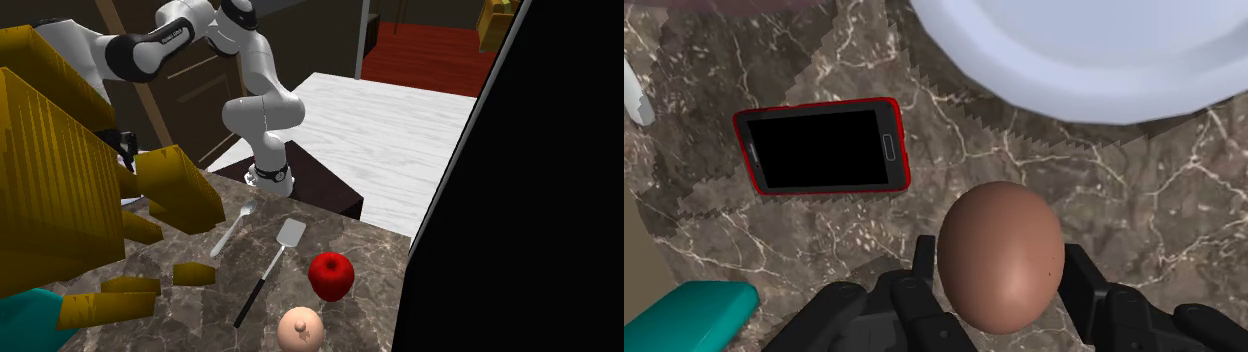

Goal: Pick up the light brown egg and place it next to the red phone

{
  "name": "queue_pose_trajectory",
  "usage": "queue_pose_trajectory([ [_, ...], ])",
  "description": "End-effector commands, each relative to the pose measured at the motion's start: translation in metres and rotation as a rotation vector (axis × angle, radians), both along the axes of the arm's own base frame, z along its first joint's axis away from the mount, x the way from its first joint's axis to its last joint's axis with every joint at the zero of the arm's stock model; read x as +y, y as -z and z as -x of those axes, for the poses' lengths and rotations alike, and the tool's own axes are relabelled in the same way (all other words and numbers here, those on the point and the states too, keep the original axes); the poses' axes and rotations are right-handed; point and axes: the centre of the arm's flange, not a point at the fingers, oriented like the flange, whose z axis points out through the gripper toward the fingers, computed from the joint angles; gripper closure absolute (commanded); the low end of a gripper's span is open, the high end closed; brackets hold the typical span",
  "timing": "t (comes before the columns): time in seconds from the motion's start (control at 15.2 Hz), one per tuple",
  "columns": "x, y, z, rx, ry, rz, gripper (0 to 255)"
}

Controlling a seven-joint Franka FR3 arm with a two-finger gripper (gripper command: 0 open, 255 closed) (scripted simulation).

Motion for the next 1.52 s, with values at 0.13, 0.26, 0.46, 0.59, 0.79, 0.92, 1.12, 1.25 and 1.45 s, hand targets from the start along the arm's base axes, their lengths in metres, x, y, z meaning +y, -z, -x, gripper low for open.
queue_pose_trajectory([
  [0.13,0.0,0.021,0.0,0.0,0.0,0.0,255],
  [0.26,0.0,0.032,0.0,0.0,0.0,0.0,255],
  [0.46,0.0,0.048,0.0,0.0,0.0,0.0,255],
  [0.59,0.0,0.058,0.0,0.0,0.0,0.0,255],
  [0.79,0.0,0.074,0.0,0.0,0.0,0.0,255],
  [0.92,0.0,0.085,0.0,0.0,0.0,0.0,255],
  [1.12,0.0,0.102,0.0,0.0,0.0,0.0,255],
  [1.25,0.0,0.102,0.0,0.0,0.0,0.0,255],
  [1.45,0.0,0.102,0.0,0.0,0.0,0.0,255],
])
